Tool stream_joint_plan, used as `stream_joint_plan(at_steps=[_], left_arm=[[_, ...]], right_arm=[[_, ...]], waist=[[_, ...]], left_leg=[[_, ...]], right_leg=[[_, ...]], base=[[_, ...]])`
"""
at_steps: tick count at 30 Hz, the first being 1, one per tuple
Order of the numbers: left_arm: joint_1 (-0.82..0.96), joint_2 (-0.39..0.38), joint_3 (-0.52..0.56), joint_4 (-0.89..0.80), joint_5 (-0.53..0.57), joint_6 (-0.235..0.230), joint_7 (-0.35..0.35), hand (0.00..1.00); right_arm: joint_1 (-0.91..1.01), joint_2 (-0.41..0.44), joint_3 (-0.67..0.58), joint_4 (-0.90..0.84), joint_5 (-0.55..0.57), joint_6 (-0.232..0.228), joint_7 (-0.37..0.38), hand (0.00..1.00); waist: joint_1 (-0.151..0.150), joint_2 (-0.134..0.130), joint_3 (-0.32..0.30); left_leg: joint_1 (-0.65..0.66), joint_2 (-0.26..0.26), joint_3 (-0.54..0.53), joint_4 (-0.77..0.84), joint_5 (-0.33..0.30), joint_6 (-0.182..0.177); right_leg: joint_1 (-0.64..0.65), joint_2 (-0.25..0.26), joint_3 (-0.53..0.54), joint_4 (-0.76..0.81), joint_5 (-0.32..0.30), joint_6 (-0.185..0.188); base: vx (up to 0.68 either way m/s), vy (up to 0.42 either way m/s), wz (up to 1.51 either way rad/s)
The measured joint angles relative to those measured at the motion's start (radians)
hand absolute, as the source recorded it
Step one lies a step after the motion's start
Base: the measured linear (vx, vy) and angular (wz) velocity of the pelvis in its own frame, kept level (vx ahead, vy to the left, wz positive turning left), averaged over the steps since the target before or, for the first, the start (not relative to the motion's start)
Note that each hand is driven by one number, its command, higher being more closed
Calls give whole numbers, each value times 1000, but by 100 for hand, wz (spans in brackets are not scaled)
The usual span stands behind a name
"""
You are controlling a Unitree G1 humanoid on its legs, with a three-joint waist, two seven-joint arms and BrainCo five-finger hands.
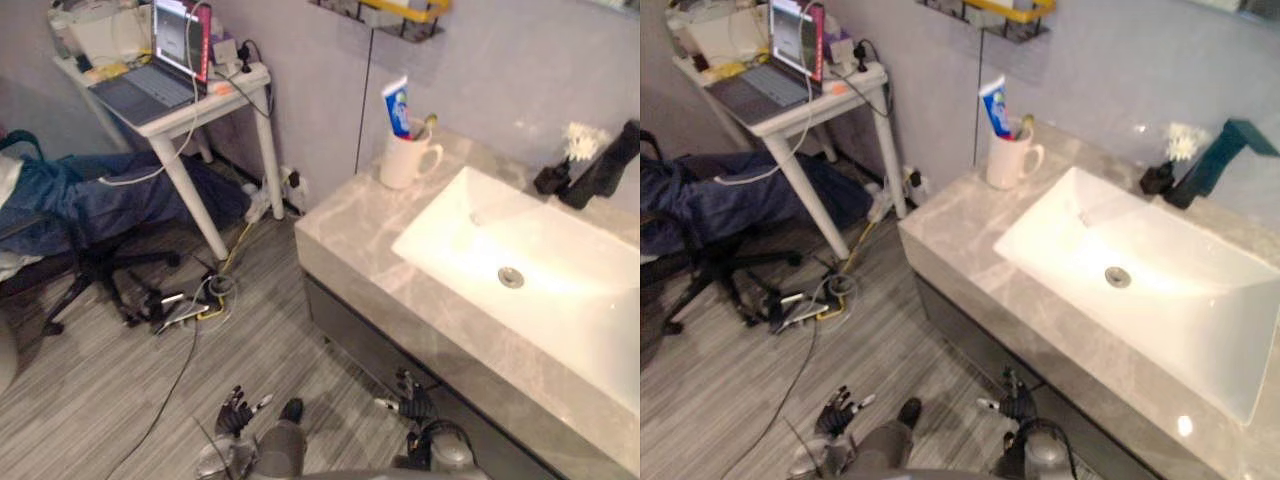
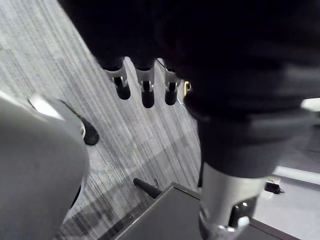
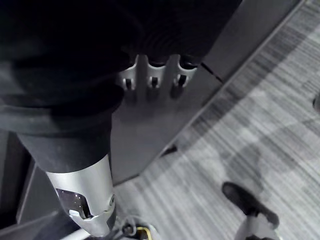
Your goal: Organize washtable
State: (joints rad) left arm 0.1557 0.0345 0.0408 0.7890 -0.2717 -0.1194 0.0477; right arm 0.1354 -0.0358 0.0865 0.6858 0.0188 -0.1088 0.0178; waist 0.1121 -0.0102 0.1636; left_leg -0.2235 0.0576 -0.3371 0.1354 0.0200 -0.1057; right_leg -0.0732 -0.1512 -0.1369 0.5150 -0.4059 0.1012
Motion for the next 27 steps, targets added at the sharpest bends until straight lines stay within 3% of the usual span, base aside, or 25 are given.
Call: stream_joint_plan(at_steps=[1,3,4,7,8,10,12,14,17,20,22,23,24,25,27], left_arm=[[-4,-3,-14,3,0,0,0,0],[-10,5,-29,24,1,0,0,0],[-23,16,-46,40,6,2,-1,0],[-52,39,-88,73,11,3,-2,0],[-63,39,-99,89,12,4,-2,0],[-85,39,-129,93,33,6,-5,0],[-90,50,-148,93,49,5,-5,0],[-92,64,-167,93,74,7,-10,0],[-92,57,-169,94,91,7,-22,0],[-87,66,-167,91,92,7,-23,0],[-82,74,-165,85,93,6,-24,0],[-83,67,-165,84,94,5,-24,0],[-83,70,-166,91,94,9,-25,0],[-81,70,-165,93,94,9,-26,0],[-60,86,-164,99,92,9,-25,0]], right_arm=[[5,-16,8,8,-2,0,-2,0],[-27,-31,6,55,-13,-1,-9,0],[-33,-35,-8,66,-19,-1,-17,0],[-42,-42,-35,95,-21,0,-22,0],[-48,-44,-39,107,-21,0,-22,0],[-58,-44,-42,134,-21,3,-21,0],[-60,-27,-56,137,-21,0,-17,0],[-62,-10,-60,137,-20,-1,-17,0],[-71,-8,-57,156,-21,3,-16,0],[-64,-1,-56,172,-30,8,-13,0],[-54,1,-57,172,-31,10,-13,0],[-45,-6,-57,171,-31,9,-12,0],[-53,-10,-57,172,-31,9,-12,0],[-53,-10,-58,168,-32,9,-9,0],[-54,-11,-50,167,-30,7,1,0]], waist=[[-10,20,2],[-21,28,4],[-26,28,4],[-45,16,5],[-50,15,5],[-48,24,3],[-54,-2,7],[-75,-11,9],[-71,-14,8],[-71,-21,9],[-71,-42,11],[-76,-40,13],[-78,-20,18],[-79,-8,18],[-77,-10,21]], left_leg=[[2,37,60,-34,17,30],[-18,94,244,-54,2,43],[-35,94,326,-19,9,31],[-41,57,482,167,5,39],[-10,61,555,196,-34,75],[5,60,641,150,-33,88],[74,13,644,-2,28,101],[97,3,693,-50,18,110],[103,-42,697,-108,40,133],[119,-106,692,-137,13,166],[129,-157,676,-128,-24,180],[131,-180,628,-114,-35,199],[132,-166,585,-94,-39,224],[136,-156,565,-87,-45,230],[166,-135,502,-80,-56,224]], right_leg=[[0,11,-42,20,-12,-19],[8,6,-110,-11,10,-58],[19,0,-143,-43,30,-68],[45,-37,-234,-103,68,-70],[46,-48,-267,-106,71,-65],[68,-54,-321,-125,83,-43],[122,-58,-371,-217,130,-21],[154,-63,-410,-266,160,-2],[156,-82,-406,-309,187,32],[163,-134,-412,-300,181,62],[176,-182,-411,-253,155,88],[152,-208,-368,-146,158,57],[81,-199,-288,-15,159,11],[68,-184,-266,3,147,0],[37,-150,-271,15,111,20]], base=[[-165,-298,95],[-141,-227,93],[-81,-110,103],[-33,-41,99],[-51,46,95],[-50,93,82],[-41,130,55],[-29,136,54],[-3,186,17],[60,216,17],[136,148,38],[227,170,64],[204,129,61],[221,116,73],[247,69,67]])
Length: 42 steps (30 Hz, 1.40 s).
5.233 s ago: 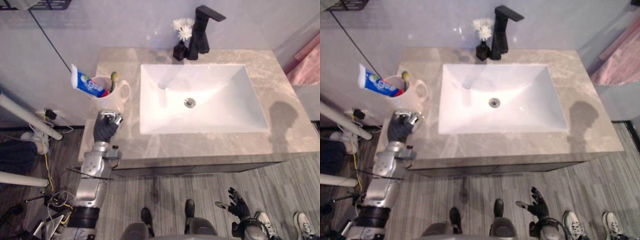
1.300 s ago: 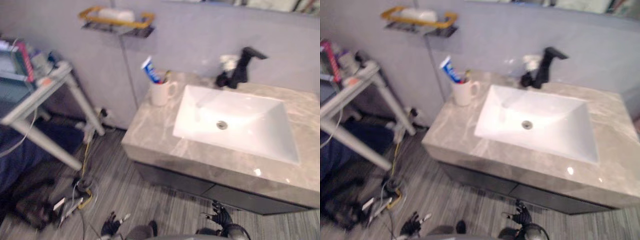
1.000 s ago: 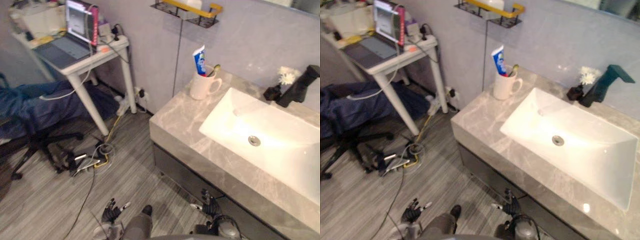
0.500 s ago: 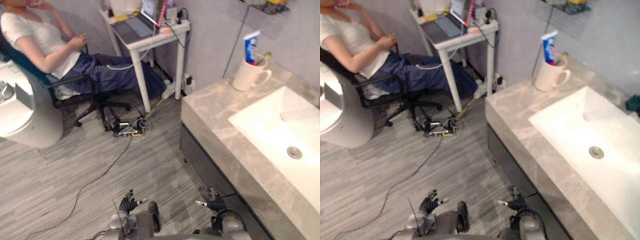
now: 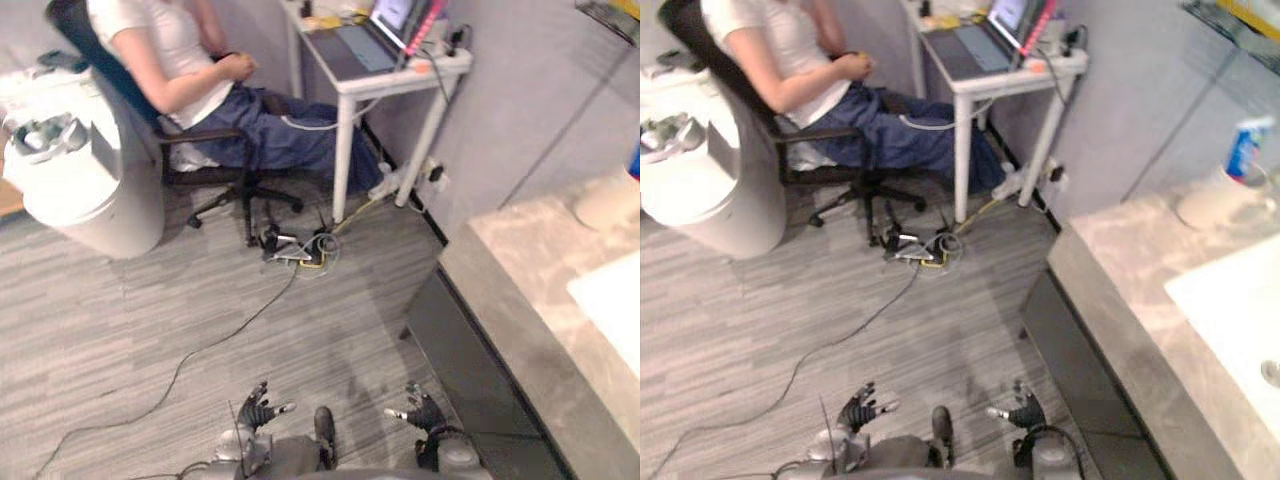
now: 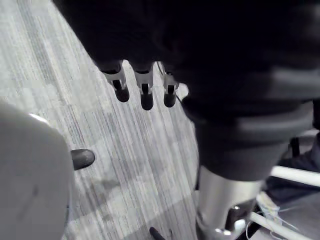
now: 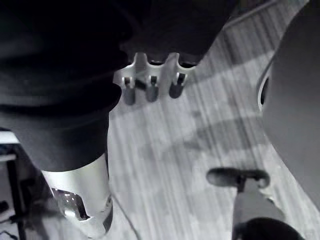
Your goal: Organize washtable
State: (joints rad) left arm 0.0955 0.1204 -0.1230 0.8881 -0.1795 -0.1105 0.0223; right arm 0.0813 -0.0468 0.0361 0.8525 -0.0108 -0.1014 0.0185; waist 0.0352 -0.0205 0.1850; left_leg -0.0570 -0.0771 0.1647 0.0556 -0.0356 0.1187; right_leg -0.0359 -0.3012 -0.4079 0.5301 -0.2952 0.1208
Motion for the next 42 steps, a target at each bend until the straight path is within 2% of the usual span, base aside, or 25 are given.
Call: stream_joint_plan(at_steps=[4,7,9,10,11,12,13,14,15,16,17,18,19,20,21,22,24,26,30,35,42], left_arm=[[7,1,18,15,-19,-1,0,0],[6,-3,20,27,-30,-6,1,0],[3,-3,20,29,-40,-6,1,0],[1,-3,20,30,-45,-7,1,0],[0,-3,20,30,-45,-9,1,0],[-2,-1,23,28,-45,-10,1,0],[-3,-1,29,27,-45,-11,3,0],[-6,-3,44,26,-46,-12,5,0],[-11,2,49,25,-47,-17,7,0],[-12,2,52,25,-52,-19,9,0],[-12,-12,52,23,-55,-24,12,0],[-11,-18,51,23,-55,-23,15,0],[-11,-23,46,23,-55,-24,19,0],[-9,-29,41,23,-55,-24,20,0],[-10,-32,37,20,-55,-25,20,0],[-10,-42,27,7,-54,-25,19,0],[-16,-44,6,-7,-53,-29,10,0],[-16,-44,7,-5,-49,-26,0,0],[-15,-47,8,6,-44,-26,-1,0],[3,-33,56,18,-44,-25,1,0],[16,-3,98,48,-44,-24,0,0]], right_arm=[[-10,2,24,-2,1,0,7,0],[-17,8,46,-15,2,-2,7,0],[-9,7,43,-34,2,-6,7,0],[-5,7,40,-44,2,-6,7,0],[-3,7,38,-52,2,-7,8,0],[6,8,38,-52,3,-7,8,0],[6,9,38,-52,3,-7,8,0],[6,11,38,-52,4,-7,9,0],[1,22,35,-52,6,-8,9,0],[-12,18,30,-50,10,-7,9,0],[-39,9,18,-54,14,-11,6,0],[-46,1,13,-55,16,-17,7,0],[-48,-9,10,-52,20,-22,6,0],[-45,-14,9,-51,23,-23,6,0],[-42,-15,7,-52,23,-24,6,0],[-39,-16,4,-52,23,-24,6,0],[-23,-12,4,-52,23,-25,7,0],[2,-5,3,-52,23,-26,7,0],[17,6,3,-46,31,-27,7,0],[16,41,23,-39,30,-26,8,0],[13,41,40,-17,27,-25,8,0]], waist=[[6,4,12],[4,7,14],[-8,4,13],[-16,2,12],[-24,-4,13],[-23,-13,12],[-22,-17,11],[-22,-38,3],[-19,-55,7],[-15,-41,10],[-21,-6,16],[-24,3,20],[-21,17,17],[-26,21,18],[-30,25,16],[-47,27,17],[-48,20,21],[-50,18,19],[-49,12,15],[-46,-13,5],[-36,-57,-9]], left_leg=[[50,12,-114,17,-34,-17],[102,14,-225,20,-57,-43],[120,0,-347,24,-71,-60],[120,-4,-385,30,-74,-65],[124,-18,-468,42,-81,-76],[117,-29,-537,72,-89,-90],[107,-34,-562,93,-92,-95],[75,-46,-578,147,-114,-129],[44,-46,-557,186,-150,-178],[21,-21,-525,203,-175,-193],[-24,51,-405,226,-190,-211],[-34,96,-316,221,-188,-213],[-16,155,-170,191,-170,-240],[5,190,-38,162,-155,-252],[13,204,25,154,-140,-239],[16,220,130,145,-112,-201],[19,216,229,114,-68,-182],[27,195,255,65,-28,-175],[37,127,231,-60,47,-160],[95,96,222,-98,47,-160],[121,89,228,-130,52,-153]], right_leg=[[-94,58,66,-63,11,23],[-177,103,181,-184,84,55],[-213,140,309,-236,133,74],[-216,148,357,-233,137,75],[-236,161,444,-195,137,75],[-248,166,462,-142,134,63],[-245,163,447,-128,140,52],[-240,156,400,-147,186,1],[-219,136,337,-187,245,-33],[-201,142,311,-202,229,-37],[-187,170,256,-229,234,-47],[-176,182,230,-244,232,-55],[-154,190,192,-253,221,-76],[-128,188,150,-259,214,-87],[-118,183,125,-264,209,-92],[-95,170,77,-277,205,-92],[-61,141,14,-312,209,-84],[-14,125,-44,-374,237,-62],[43,99,-136,-470,300,-27],[104,92,-141,-496,310,-19],[102,94,-116,-498,311,-18]], base=[[256,38,91],[319,-35,107],[338,-131,152],[340,-187,207],[331,-261,222],[259,-253,222],[361,-385,224],[337,-384,225],[316,-381,212],[204,-338,165],[116,-278,104],[108,-316,107],[57,-247,92],[44,-202,88],[7,-135,102],[-28,-56,99],[-58,2,104],[-31,66,92],[-9,129,71],[14,87,11],[-11,6,-8]])
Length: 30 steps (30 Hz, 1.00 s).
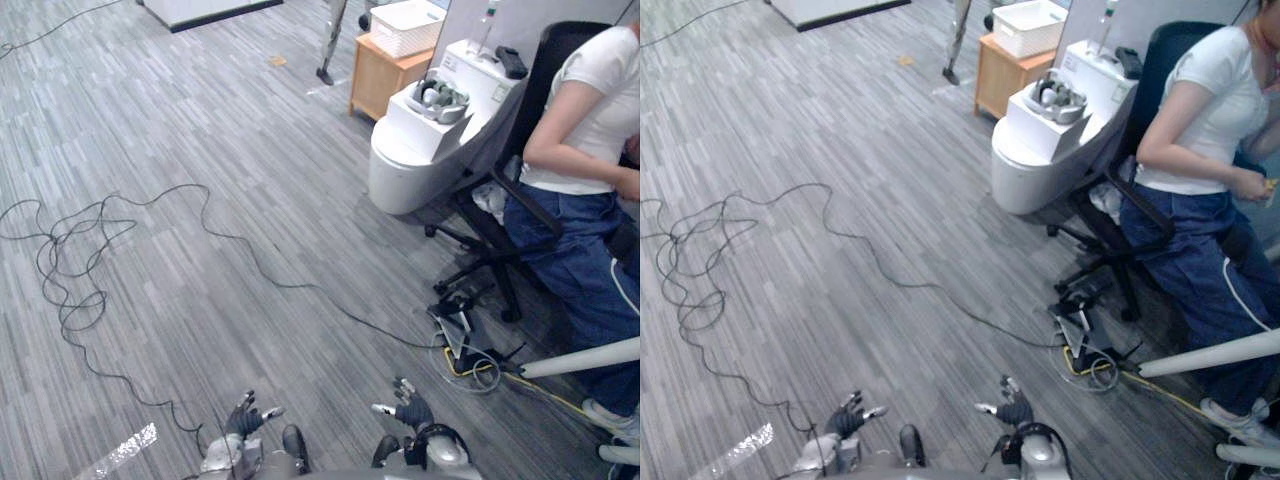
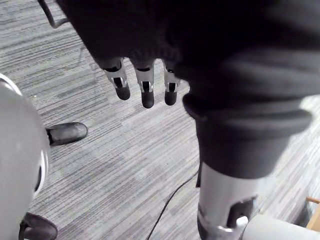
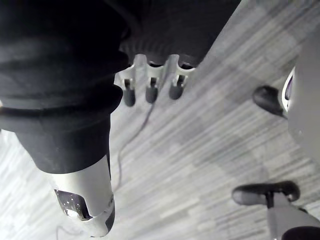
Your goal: Organize washtable
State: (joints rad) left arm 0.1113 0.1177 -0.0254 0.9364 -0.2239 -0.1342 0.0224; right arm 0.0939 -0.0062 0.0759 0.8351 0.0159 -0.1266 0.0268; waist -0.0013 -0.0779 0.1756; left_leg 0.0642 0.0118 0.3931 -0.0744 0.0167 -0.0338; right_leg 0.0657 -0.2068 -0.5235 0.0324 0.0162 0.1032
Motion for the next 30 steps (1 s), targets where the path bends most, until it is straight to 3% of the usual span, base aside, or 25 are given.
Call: stream_joint_plan(at_steps=[3,5,7,8,9,11,13,16,19,20,21,22,23,25,28,29,30], left_arm=[[12,3,37,9,-2,2,0,0],[15,4,40,-1,-2,1,-3,0],[16,2,37,-1,-2,1,-2,0],[17,-1,36,-2,-1,1,-2,0],[17,0,36,-4,-4,1,-2,0],[16,1,37,-3,-22,0,-2,0],[12,1,36,4,-23,-1,-1,0],[12,5,40,17,-21,-1,1,0],[30,6,77,6,-23,-2,0,0],[31,16,91,4,-27,0,2,0],[30,0,101,5,-36,2,2,0],[29,-19,113,5,-45,4,2,0],[22,-41,128,4,-52,6,2,0],[22,-44,120,-3,-50,4,2,0],[22,-46,97,-24,-49,-1,2,0],[19,-51,92,-25,-49,-2,0,0],[17,-58,89,-24,-48,-1,1,0]], right_arm=[[0,-2,5,4,-1,0,1,0],[3,-5,5,3,-9,1,3,0],[5,-14,3,-2,-13,1,8,0],[-4,-25,2,-12,-15,1,19,0],[-8,-27,3,-22,-15,1,20,0],[-9,-29,14,-27,-13,-1,20,0],[-5,-38,19,-43,-4,-2,22,0],[14,-42,19,-70,13,-3,21,0],[28,-37,24,-88,13,-3,33,0],[33,-25,25,-92,13,-3,41,0],[18,-33,22,-101,14,-5,38,0],[20,-43,21,-115,16,-9,35,0],[19,-53,21,-120,22,-19,34,0],[37,-65,19,-105,22,-17,31,0],[63,-76,-5,-102,21,-17,18,0],[70,-81,-6,-101,21,-17,18,0],[70,-88,-12,-94,20,-17,18,0]], waist=[[17,-4,1],[13,-12,8],[10,-10,10],[-1,8,24],[-14,22,29],[-12,25,34],[-17,27,39],[-30,17,39],[-37,5,26],[-38,-17,13],[-33,24,14],[-32,46,16],[-28,62,26],[-33,58,34],[-40,62,33],[-40,71,28],[-40,87,26]], left_leg=[[-8,-12,6,10,-23,32],[-27,-29,-16,53,-59,64],[-24,-41,-53,69,-88,84],[-6,-37,-109,86,-99,101],[-14,-12,-142,112,-112,103],[-14,16,-199,140,-136,100],[-14,34,-256,182,-169,90],[15,34,-366,231,-214,30],[12,48,-482,283,-273,-33],[-18,55,-485,345,-292,-63],[-57,100,-469,414,-302,-81],[-96,131,-437,484,-290,-101],[-125,160,-390,573,-259,-150],[-122,166,-333,572,-270,-146],[-135,145,-187,430,-262,-144],[-149,143,-150,372,-237,-139],[-171,147,-107,305,-128,-116]], right_leg=[[-29,-14,23,40,-22,11],[-74,-78,28,186,-92,32],[-98,-118,51,305,-114,23],[-172,-138,126,472,-128,-24],[-205,-96,199,478,-190,-22],[-264,-47,263,474,-213,-12],[-327,-19,311,451,-207,-1],[-348,1,423,343,-176,36],[-350,13,384,357,-145,-9],[-352,26,389,363,-93,-11],[-348,57,344,374,-87,-40],[-333,80,328,362,-100,-60],[-291,99,323,334,-111,-79],[-201,97,303,276,-116,-86],[-98,79,260,189,-115,-86],[-83,81,236,164,-115,-86],[-65,94,212,138,-114,-80]], base=[[-21,38,-13],[15,62,24],[37,57,48],[143,68,77],[153,50,86],[197,-5,80],[240,-39,91],[304,-166,133],[429,-368,144],[365,-325,94],[427,-391,80],[391,-350,26],[379,-339,12],[310,-258,18],[214,-159,34],[126,-23,42],[97,14,34]])
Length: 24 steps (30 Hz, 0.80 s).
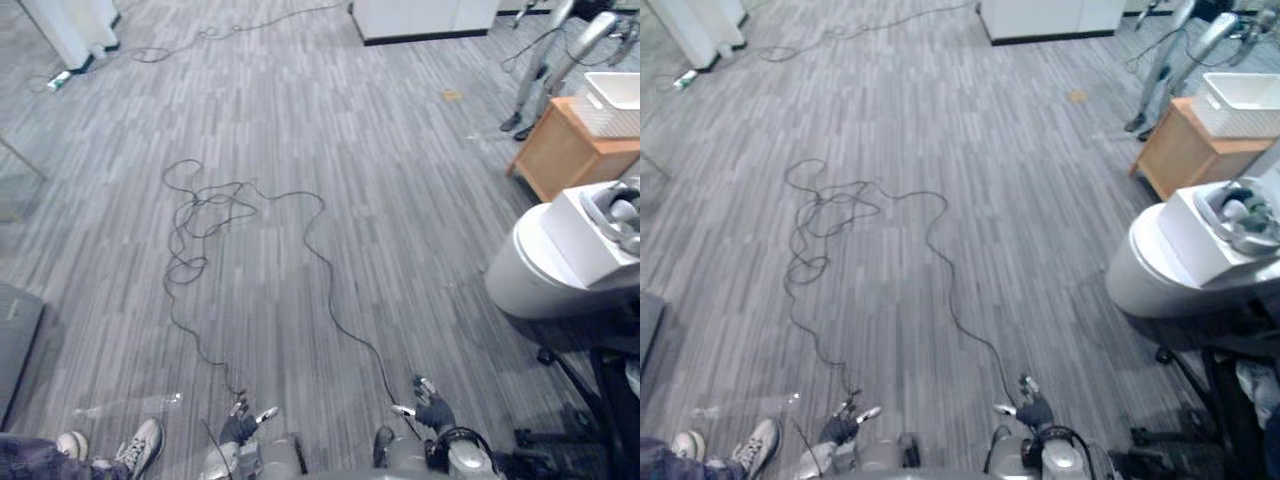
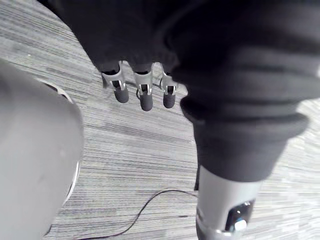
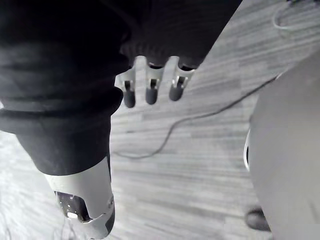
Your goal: Organize washtable
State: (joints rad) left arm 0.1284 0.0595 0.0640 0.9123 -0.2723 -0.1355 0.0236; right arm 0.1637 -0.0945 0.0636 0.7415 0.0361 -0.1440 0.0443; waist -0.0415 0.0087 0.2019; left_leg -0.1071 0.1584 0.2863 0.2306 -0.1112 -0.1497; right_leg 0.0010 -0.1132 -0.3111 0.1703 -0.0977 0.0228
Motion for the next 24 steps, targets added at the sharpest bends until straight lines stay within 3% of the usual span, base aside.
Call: stream_joint_plan(at_steps=[1,2,3,6,11,13,17,18,19,20,24], left_arm=[[1,-2,-9,1,1,0,0,0],[1,5,-16,2,3,1,0,0],[1,14,-15,2,5,1,0,0],[9,35,-16,11,9,2,0,0],[13,32,-14,28,10,1,0,0],[12,33,-13,27,11,0,0,0],[15,37,15,20,12,-1,-3,0],[13,31,16,22,25,0,-2,0],[10,30,16,22,33,2,-2,0],[8,31,18,20,35,4,-1,0],[2,42,18,25,34,3,-1,0]], right_arm=[[-1,-3,-6,5,-2,0,0,0],[-5,-1,-16,26,-7,3,-3,0],[0,11,-17,29,-9,6,-2,0],[-4,42,-17,39,-18,16,0,0],[-33,38,-11,82,-53,21,2,0],[-49,38,-4,109,-59,25,4,0],[-55,44,4,112,-72,36,22,0],[-63,28,22,105,-87,35,28,0],[-69,17,33,105,-87,34,27,0],[-76,8,33,108,-87,34,27,0],[-79,14,41,108,-75,33,28,0]], waist=[[2,10,-1],[2,10,-4],[2,-21,-9],[6,-54,-13],[19,-54,-13],[28,-58,-12],[30,-87,-4],[27,-88,1],[24,-65,0],[20,-54,12],[19,-74,23]], left_leg=[[-6,1,21,-25,73,10],[9,-2,37,-54,97,99],[29,-27,32,-111,121,96],[68,-74,33,-223,166,122],[134,-127,49,-281,167,124],[138,-152,48,-288,156,142],[137,-229,-27,-250,84,203],[142,-234,-63,-246,74,218],[156,-220,-93,-239,68,227],[156,-195,-118,-217,54,244],[191,-144,-156,-184,-3,221]], right_leg=[[9,11,-12,-10,0,5],[33,15,-22,-30,0,18],[40,2,-27,-48,5,27],[47,-20,-30,-72,15,45],[75,-54,1,-77,23,74],[67,-73,8,-62,8,97],[28,-186,-9,154,-98,141],[-29,-202,20,292,-81,113],[-75,-191,50,377,-81,74],[-111,-150,72,409,-129,53],[-232,-67,59,362,-139,50]], base=[[126,51,32],[111,81,31],[95,82,32],[64,98,16],[39,137,-10],[3,137,-2],[24,126,38],[102,111,64],[127,96,68],[147,47,57],[234,6,36]])
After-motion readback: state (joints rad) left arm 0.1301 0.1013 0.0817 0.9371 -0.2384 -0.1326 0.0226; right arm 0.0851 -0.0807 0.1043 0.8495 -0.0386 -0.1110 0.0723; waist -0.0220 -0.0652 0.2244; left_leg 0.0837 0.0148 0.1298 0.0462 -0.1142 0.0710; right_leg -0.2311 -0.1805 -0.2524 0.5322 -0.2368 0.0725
